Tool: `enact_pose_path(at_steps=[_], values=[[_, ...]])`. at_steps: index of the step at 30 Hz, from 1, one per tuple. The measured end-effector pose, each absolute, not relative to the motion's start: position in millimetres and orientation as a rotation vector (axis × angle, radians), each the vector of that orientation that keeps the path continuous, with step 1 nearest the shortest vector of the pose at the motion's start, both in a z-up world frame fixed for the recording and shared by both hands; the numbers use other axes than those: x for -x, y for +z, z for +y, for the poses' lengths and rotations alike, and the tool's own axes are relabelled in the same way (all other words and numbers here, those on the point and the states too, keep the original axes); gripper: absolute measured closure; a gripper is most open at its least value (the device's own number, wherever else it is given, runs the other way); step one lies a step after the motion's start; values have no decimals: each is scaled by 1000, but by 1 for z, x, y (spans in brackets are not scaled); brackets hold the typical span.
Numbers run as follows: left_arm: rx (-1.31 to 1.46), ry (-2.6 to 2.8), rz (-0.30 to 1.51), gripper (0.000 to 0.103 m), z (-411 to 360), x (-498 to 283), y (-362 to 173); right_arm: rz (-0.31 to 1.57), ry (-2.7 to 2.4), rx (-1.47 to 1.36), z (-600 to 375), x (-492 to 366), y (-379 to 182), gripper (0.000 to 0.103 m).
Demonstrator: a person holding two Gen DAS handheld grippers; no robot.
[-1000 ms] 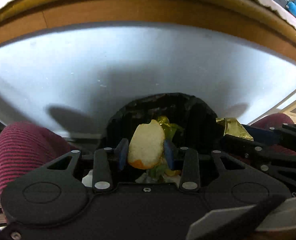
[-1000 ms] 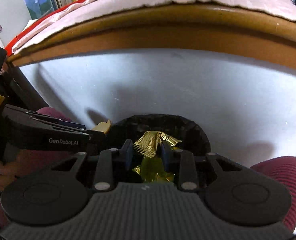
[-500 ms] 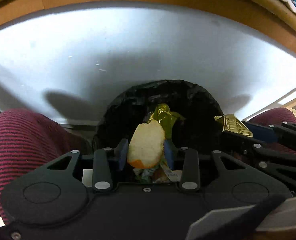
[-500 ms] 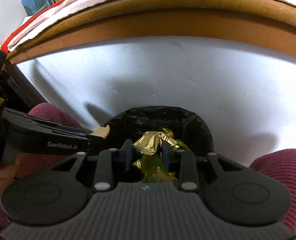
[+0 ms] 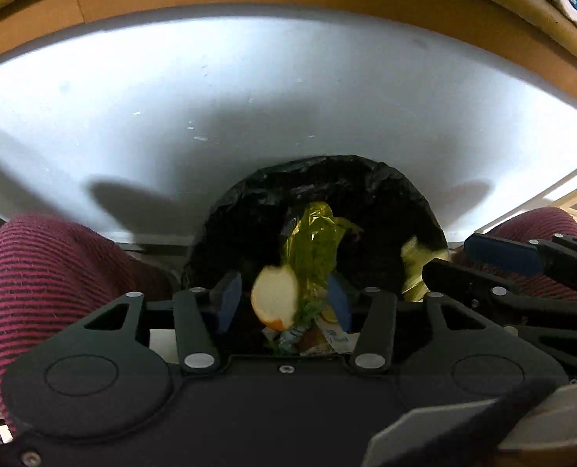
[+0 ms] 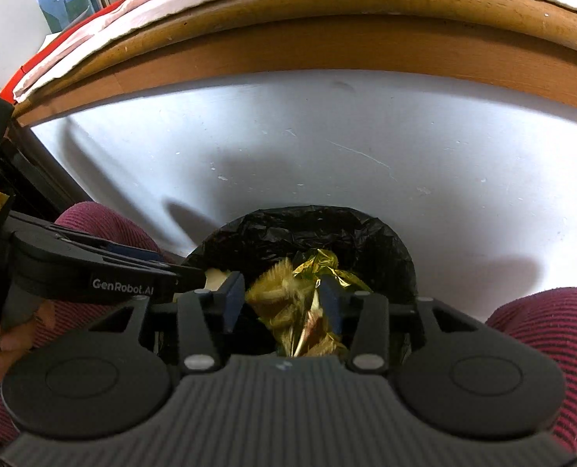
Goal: Collect trash
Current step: 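Lower both held items into the black bin and open both tools, then grasp the orange-printed paper with the left tool while the right tool grasps a brown scrap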
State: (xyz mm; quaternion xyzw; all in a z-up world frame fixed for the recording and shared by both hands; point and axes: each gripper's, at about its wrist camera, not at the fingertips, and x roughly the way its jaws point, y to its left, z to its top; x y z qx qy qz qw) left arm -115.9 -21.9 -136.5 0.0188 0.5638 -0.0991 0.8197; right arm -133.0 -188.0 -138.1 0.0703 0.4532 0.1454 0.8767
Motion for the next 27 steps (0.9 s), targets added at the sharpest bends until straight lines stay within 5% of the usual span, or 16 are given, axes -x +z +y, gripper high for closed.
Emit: enact_pose_path(at_steps=[9, 17, 27], values=[[-69, -226, 1036, 46, -21, 120, -91, 850, 334, -174, -199, 132, -103, 41], [-39, -233, 706, 23, -7, 118, -13, 589, 355, -122, -211, 120, -32, 35], [69, -153, 546, 23, -4, 46, 15, 451, 291, -124, -211, 48, 5, 33]])
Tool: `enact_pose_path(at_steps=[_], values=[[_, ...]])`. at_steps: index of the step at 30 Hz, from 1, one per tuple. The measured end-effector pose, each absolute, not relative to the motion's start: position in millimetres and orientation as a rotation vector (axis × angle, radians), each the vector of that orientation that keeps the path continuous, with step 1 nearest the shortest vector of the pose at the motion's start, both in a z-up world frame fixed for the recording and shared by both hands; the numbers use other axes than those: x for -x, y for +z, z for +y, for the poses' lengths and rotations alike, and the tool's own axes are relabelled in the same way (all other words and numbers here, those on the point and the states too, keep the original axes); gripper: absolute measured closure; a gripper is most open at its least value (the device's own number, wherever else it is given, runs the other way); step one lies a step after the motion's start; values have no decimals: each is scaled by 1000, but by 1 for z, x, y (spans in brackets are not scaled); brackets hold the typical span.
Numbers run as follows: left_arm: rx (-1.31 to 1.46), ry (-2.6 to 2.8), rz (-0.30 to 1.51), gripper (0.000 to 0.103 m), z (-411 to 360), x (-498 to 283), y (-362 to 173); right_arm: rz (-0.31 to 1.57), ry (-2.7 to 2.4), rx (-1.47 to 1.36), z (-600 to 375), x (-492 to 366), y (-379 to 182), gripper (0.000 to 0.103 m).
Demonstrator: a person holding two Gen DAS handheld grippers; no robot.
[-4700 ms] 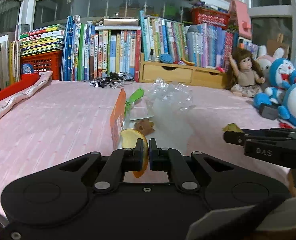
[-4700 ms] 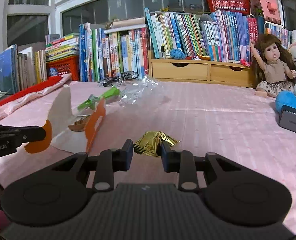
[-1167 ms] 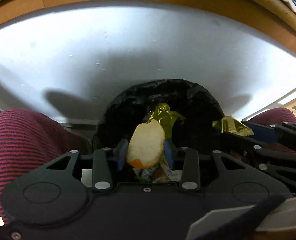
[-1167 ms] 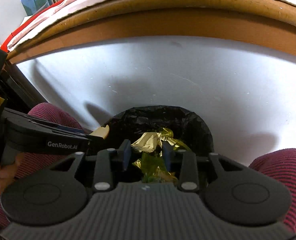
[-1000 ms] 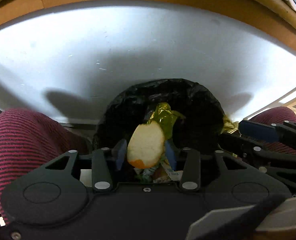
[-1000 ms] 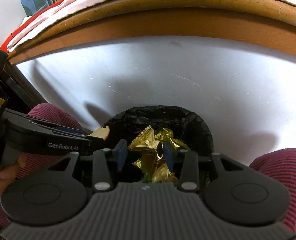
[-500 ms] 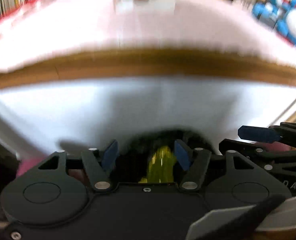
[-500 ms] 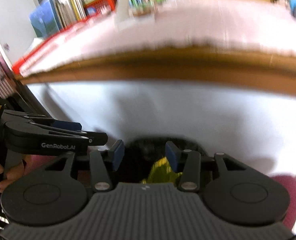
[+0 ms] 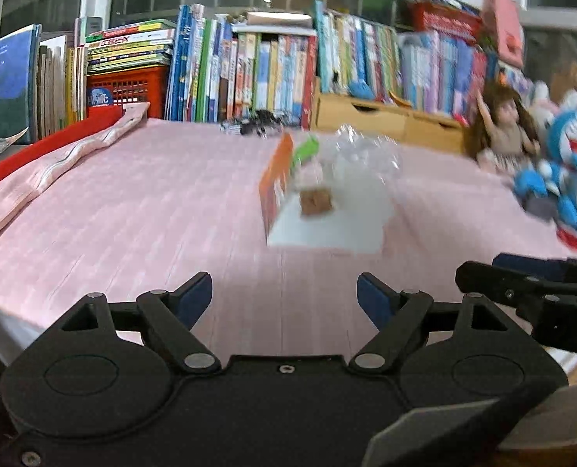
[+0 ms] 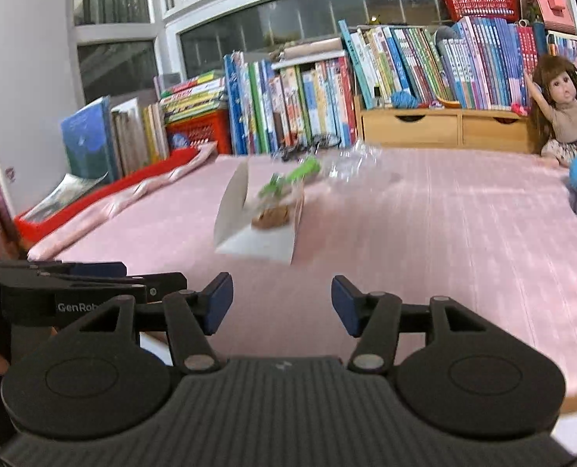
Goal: Collect trash
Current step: 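Grasp the orange-printed paper with the left tool while the right tool grasps a brown scrap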
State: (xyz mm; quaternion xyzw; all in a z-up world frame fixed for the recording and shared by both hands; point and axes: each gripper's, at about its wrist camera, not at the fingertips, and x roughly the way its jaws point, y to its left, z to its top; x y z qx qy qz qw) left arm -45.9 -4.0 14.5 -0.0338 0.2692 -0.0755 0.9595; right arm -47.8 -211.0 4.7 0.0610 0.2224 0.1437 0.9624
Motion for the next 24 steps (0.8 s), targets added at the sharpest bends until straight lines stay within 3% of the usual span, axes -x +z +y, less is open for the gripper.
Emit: enact_pose_path(at_steps=[6, 9, 11, 12, 14, 15, 24], values=[[133, -90, 522, 27, -5, -27, 10, 461, 263, -155, -203, 3, 1, 33], [141, -64, 521, 40, -3, -51, 2, 462, 264, -149, -199, -2, -1, 33], [145, -57, 540, 60, -4, -67, -5, 464, 264, -134, -195, -1, -4, 33], [150, -55, 555, 64, -4, -74, -8, 466, 264, -127, -194, -2, -6, 33], [168, -61, 577, 94, -4, -82, -15, 475, 263, -120, -194, -1, -8, 33], [173, -61, 589, 98, -4, -84, -17, 477, 261, -121, -194, -1, -8, 33], [111, -189, 575, 101, -5, -38, -6, 417, 202, -140, -215, 7, 3, 40]])
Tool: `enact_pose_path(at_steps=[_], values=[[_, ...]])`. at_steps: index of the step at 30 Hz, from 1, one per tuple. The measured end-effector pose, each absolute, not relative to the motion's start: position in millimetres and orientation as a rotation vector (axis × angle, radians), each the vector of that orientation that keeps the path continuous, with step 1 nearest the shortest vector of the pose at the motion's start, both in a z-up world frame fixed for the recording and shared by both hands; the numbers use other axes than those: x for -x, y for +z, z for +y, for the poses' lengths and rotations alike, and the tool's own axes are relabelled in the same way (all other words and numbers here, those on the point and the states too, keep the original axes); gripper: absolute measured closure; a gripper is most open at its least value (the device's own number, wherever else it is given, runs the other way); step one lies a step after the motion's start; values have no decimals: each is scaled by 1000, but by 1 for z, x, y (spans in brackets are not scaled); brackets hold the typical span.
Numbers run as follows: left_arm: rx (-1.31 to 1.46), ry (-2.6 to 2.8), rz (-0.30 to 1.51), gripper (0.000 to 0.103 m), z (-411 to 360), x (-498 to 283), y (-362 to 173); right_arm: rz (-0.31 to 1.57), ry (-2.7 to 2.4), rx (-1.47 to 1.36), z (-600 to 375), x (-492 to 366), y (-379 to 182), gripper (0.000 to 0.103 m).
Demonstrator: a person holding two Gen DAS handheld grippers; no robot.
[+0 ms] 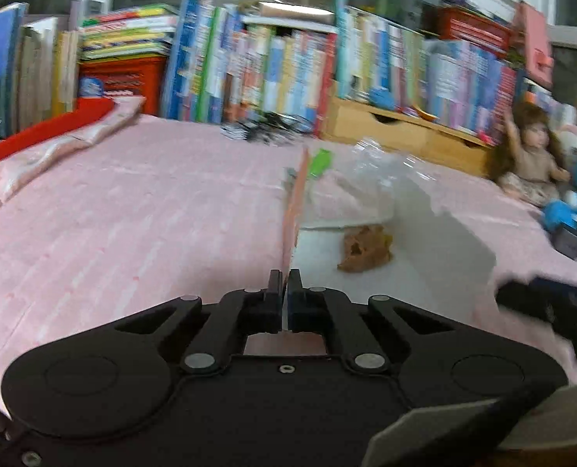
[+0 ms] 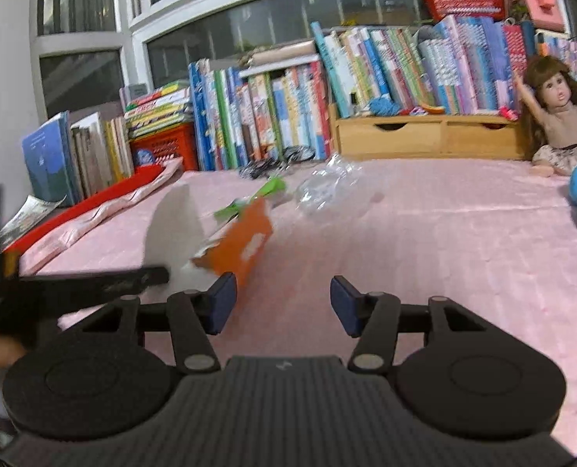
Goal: Collect trash
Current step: 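Grasp the orange-printed paper with the left tool while the right tool grasps a brown scrap, then lift the paper with the left tool while the right tool lifts the white tissue with scrap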
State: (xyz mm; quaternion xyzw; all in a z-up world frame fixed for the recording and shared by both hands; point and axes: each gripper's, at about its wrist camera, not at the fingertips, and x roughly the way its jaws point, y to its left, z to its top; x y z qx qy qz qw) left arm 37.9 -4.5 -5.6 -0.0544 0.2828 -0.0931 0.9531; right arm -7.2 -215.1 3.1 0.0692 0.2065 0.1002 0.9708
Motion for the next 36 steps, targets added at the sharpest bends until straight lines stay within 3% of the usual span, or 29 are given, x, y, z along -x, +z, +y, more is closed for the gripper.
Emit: enact_pose_path(at_steps=[5, 8, 13, 20, 23, 26, 27, 30, 34, 36], values=[[68, -293, 649, 101, -4, -15, -4, 342, 216, -88, -209, 25, 17, 50], [40, -303, 640, 100, -6, -1, -3, 300, 255, -59, -198, 39, 24, 62], [20, -294, 643, 100, -11, 6, -5, 331, 362, 20, -171, 40, 23, 74], [19, -281, 646, 100, -9, 6, -7, 497, 316, 42, -158, -10, -1, 72], [9, -269, 638, 99, -9, 6, -7, 511, 286, 74, -156, -17, -10, 64], [14, -269, 636, 98, -8, 5, -7, 520, 307, 115, -153, -14, -19, 44], [15, -270, 636, 97, -8, 4, -7, 516, 315, 152, -150, -13, -21, 41], [30, -264, 641, 97, -7, 2, -8, 499, 328, 247, -141, -7, -25, 48], [90, -271, 643, 85, -2, -4, -11, 485, 349, 298, -138, -5, -24, 54], [102, -266, 643, 83, -1, -8, -11, 480, 337, 304, -139, -5, -23, 70]])
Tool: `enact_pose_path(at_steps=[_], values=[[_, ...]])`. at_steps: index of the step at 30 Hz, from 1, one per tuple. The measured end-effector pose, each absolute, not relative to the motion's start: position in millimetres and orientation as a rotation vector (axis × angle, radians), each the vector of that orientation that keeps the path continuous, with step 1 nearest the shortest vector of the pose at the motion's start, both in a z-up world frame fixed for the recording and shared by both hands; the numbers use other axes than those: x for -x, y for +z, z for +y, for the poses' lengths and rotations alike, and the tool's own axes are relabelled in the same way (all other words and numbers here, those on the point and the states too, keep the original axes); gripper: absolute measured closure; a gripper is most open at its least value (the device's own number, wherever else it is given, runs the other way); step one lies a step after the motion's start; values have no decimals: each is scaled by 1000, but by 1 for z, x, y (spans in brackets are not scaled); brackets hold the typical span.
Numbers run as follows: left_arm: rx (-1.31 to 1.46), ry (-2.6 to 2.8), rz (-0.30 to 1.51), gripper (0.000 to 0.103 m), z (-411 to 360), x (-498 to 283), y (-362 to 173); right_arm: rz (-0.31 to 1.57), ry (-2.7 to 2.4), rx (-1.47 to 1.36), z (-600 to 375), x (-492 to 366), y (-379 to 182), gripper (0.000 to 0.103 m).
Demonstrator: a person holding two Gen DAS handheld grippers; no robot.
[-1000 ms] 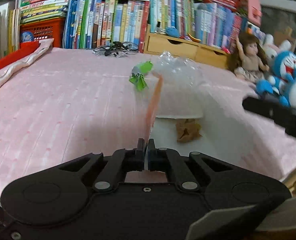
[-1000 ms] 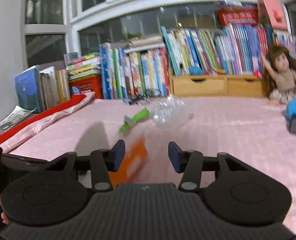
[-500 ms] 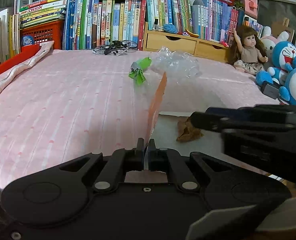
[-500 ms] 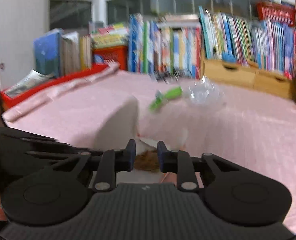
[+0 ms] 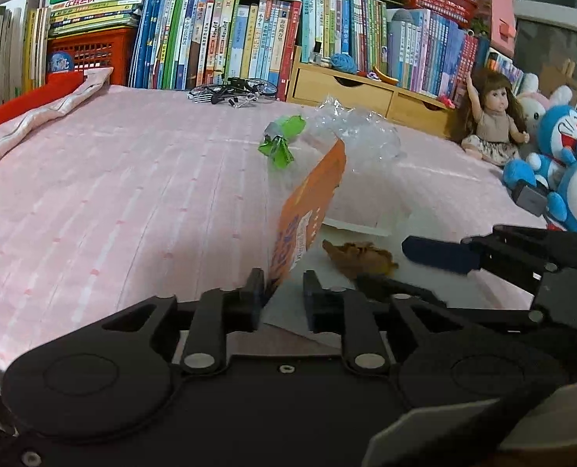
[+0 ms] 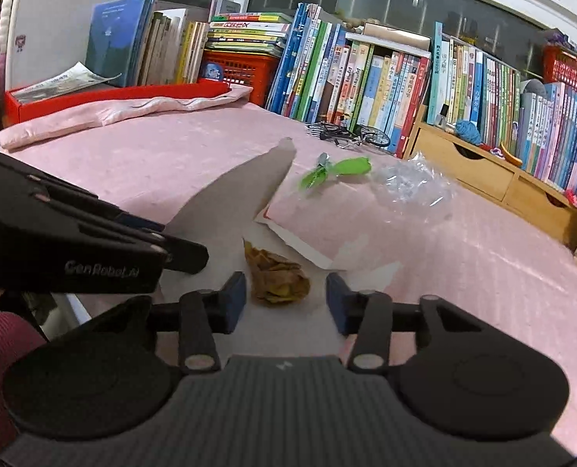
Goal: Collect trash
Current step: 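Lift the paper with the left tool while the right tool lifts the white tissue with scrap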
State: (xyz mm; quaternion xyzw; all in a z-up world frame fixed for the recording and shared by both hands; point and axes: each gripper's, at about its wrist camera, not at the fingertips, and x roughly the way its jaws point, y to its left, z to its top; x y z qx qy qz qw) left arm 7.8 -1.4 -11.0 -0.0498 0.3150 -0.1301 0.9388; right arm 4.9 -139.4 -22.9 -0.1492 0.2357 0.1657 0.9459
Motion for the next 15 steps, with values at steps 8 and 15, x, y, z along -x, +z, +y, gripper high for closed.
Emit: enact_pose_path(at_steps=[8, 15], values=[[116, -233, 582, 96, 0, -6, 6, 500, 311, 255, -161, -5, -15, 96], [31, -273, 490, 97, -20, 5, 34, 459, 365, 238, -160, 3, 2, 66]])
